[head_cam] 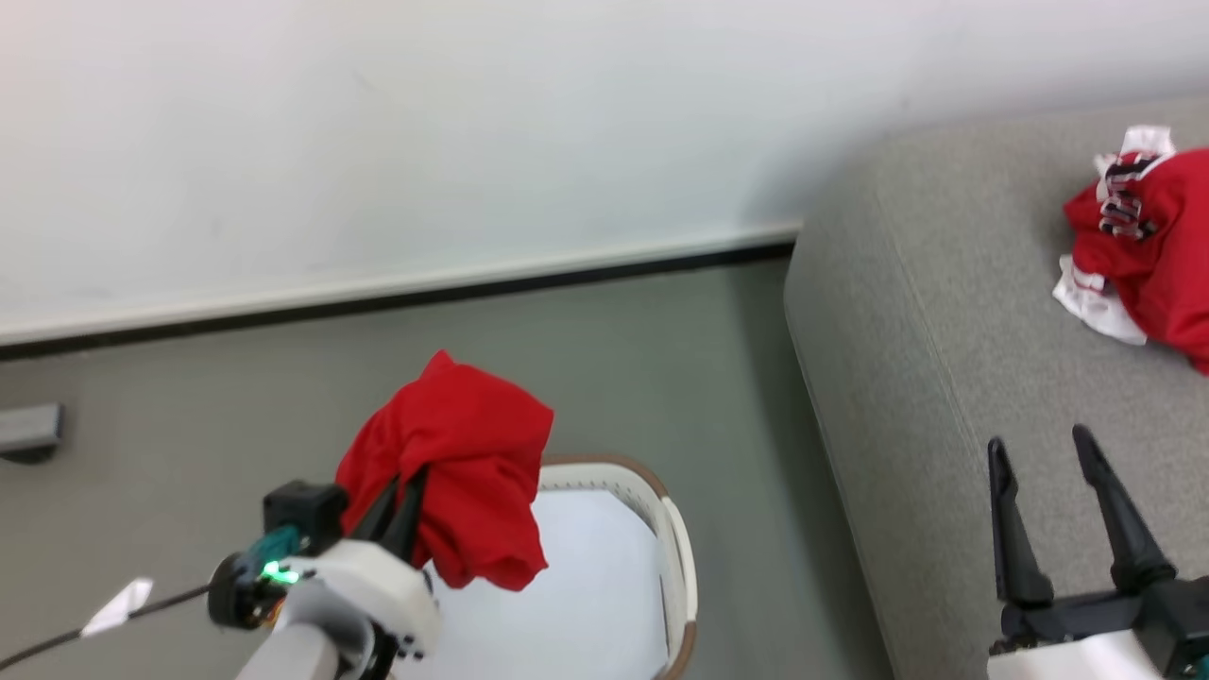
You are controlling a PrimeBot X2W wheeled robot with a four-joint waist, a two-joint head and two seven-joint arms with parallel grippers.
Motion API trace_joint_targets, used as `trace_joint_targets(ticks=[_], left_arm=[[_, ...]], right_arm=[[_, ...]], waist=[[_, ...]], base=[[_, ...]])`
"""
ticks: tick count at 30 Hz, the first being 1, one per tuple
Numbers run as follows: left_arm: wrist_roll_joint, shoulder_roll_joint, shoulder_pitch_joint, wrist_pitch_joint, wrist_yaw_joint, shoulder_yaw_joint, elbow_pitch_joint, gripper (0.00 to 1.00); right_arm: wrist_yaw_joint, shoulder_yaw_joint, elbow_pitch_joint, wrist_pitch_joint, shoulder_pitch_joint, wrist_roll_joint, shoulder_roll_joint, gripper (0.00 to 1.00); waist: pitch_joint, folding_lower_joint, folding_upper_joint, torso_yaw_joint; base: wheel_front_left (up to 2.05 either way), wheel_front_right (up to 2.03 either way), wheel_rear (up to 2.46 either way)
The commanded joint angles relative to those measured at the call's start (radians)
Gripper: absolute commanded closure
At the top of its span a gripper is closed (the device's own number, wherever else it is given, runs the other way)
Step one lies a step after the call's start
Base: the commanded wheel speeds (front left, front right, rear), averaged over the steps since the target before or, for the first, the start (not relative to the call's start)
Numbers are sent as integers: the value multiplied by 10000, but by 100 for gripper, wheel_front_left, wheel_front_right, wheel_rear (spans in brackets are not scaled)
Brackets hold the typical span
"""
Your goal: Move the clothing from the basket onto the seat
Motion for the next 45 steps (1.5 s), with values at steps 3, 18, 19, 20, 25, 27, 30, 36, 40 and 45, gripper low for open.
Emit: trace_joint_targets(ticks=[3,18,19,20,25,27,30,36,40,45], left_arm=[[-215,402,1159,114,544,322,-1423,100],[-551,1153,4323,253,2083,1131,-4681,100],[-541,1176,4429,273,2155,1150,-4805,100],[-536,1190,4528,300,2193,1161,-4937,100],[-508,1250,4747,433,2360,1139,-5331,100],[-460,1292,4750,467,2426,1125,-5534,100],[-373,1379,4707,558,2442,1080,-5849,100],[-259,1635,4490,1024,2292,834,-6646,100],[-218,1823,4291,1462,2099,566,-7289,100],[-98,2046,3937,1995,1692,95,-7866,100]], right_arm=[[-26,-64,273,10,396,-264,-8,0],[-26,76,1031,10,1084,-473,-10,0],[-26,98,1054,10,1098,-470,-10,0],[-26,117,1079,10,1111,-472,-8,0],[-26,231,1143,10,1107,-500,-8,0],[-26,314,1132,10,1043,-546,-8,0],[-26,532,1035,10,874,-611,-8,0],[-26,1694,967,10,491,-457,-331,0],[-26,2938,895,10,46,82,-840,0],[-26,4766,673,315,-782,825,-1638,0]], waist=[[-857,3,0,396],[-1973,3,0,828],[-1978,3,0,848],[-1978,3,0,872],[-1975,3,0,962],[-1968,3,0,995],[-1974,3,0,1007],[-2039,3,0,958],[-2071,3,0,919],[-2096,3,0,872]], base=[[0,0,0],[0,0,0],[0,0,0],[0,0,0],[0,0,0],[0,0,0],[0,0,0],[0,0,0],[0,0,0],[0,0,0]])
